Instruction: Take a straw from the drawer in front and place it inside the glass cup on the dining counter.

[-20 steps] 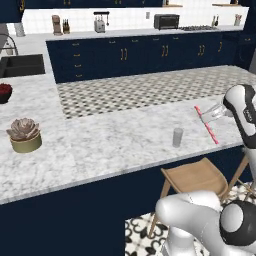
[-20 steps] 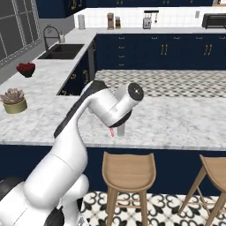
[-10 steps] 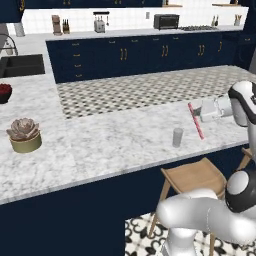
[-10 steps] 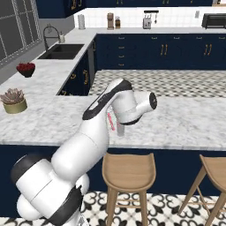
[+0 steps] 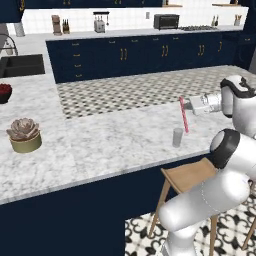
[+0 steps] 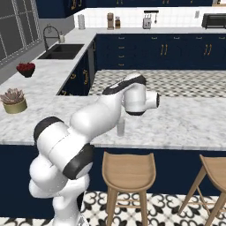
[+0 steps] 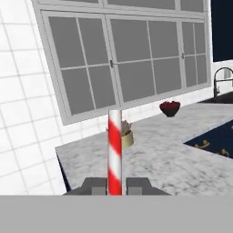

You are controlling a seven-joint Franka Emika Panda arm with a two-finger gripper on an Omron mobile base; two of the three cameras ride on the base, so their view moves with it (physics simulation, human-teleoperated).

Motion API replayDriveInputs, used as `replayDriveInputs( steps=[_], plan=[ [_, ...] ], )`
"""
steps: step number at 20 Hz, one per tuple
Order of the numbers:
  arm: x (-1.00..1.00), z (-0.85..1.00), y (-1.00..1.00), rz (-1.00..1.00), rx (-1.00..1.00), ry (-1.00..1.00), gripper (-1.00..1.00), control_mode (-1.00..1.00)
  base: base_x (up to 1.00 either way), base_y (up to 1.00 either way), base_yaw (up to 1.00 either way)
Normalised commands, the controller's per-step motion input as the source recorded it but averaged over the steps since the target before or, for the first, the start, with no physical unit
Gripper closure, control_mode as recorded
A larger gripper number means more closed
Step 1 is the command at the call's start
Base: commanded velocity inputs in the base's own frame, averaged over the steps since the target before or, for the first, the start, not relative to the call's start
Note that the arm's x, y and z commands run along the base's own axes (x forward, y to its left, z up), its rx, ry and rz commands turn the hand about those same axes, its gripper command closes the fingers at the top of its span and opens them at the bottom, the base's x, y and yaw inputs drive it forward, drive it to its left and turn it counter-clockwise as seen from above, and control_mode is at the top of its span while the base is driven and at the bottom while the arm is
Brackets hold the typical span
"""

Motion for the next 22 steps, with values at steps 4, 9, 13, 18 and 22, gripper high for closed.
replayDriveInputs(
  steps=[4, 9, 13, 18, 22],
  plan=[
    [0.55, -0.36, -0.03, 0.10, 0.08, -0.01, 1.00, -1.00, 0.00, 0.00, 0.00],
    [0.43, -0.22, -0.22, 0.04, 0.02, -0.01, 1.00, -1.00, 0.00, 0.00, 0.00],
    [0.17, -0.01, -0.19, 0.00, 0.01, 0.00, 1.00, -1.00, 0.00, 0.00, 0.00],
    [0.10, -0.11, 0.07, -0.01, 0.04, 0.00, 1.00, -1.00, 0.00, 0.00, 0.00],
    [0.33, -0.12, 0.24, -0.06, 0.01, 0.00, 1.00, -1.00, 0.00, 0.00, 0.00]
  ],
)
